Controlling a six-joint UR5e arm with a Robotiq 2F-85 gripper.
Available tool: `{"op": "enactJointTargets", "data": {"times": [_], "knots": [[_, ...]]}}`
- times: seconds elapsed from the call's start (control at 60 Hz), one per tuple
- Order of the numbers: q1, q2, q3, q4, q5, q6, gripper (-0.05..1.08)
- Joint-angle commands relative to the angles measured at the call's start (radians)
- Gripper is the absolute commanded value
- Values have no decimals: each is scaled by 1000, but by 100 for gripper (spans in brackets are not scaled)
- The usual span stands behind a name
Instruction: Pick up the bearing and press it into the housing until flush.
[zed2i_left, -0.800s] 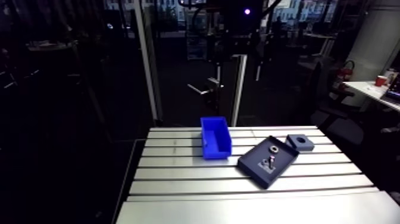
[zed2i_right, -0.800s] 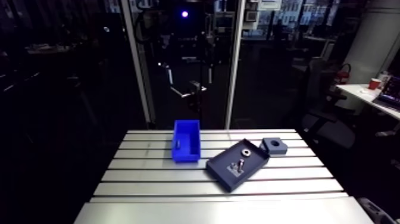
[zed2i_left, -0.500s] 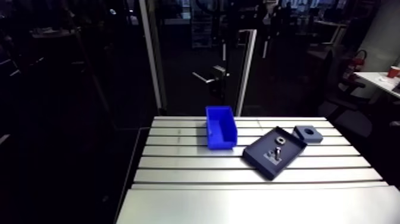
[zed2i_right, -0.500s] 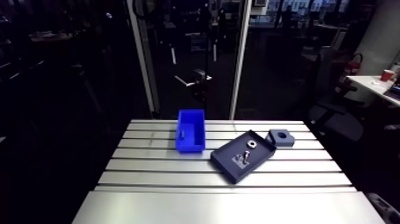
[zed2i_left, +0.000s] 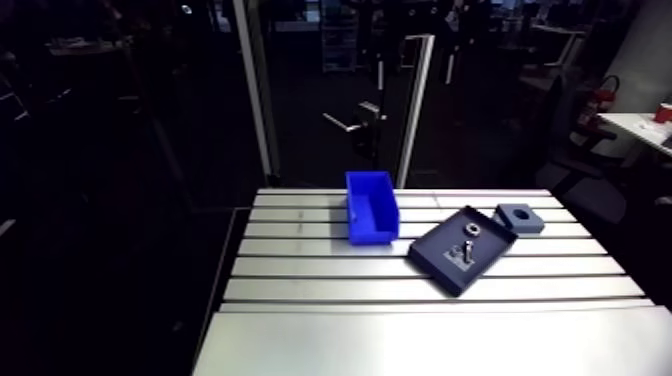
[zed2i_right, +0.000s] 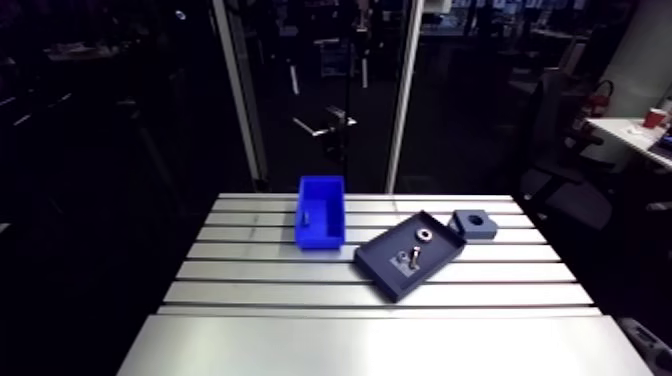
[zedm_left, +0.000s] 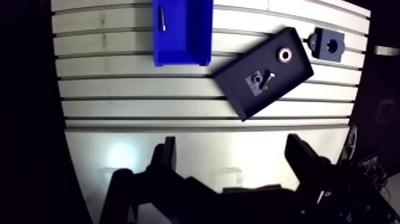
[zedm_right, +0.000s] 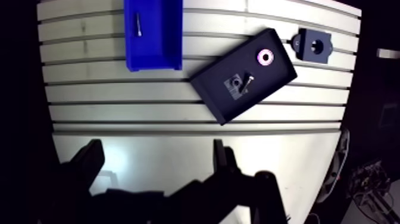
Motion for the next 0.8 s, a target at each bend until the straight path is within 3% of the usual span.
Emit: {"op": "enactJointTargets", "data": {"times": [0.017,0.4,0.417,0.8], "knots": [[-49,18,15,-6,1,-42,1],[-158,34,80,-114,2,-116,1],[-181,41,88,-118,2,-129,1],[-282,91,144,-216,8,-193,1]]}}
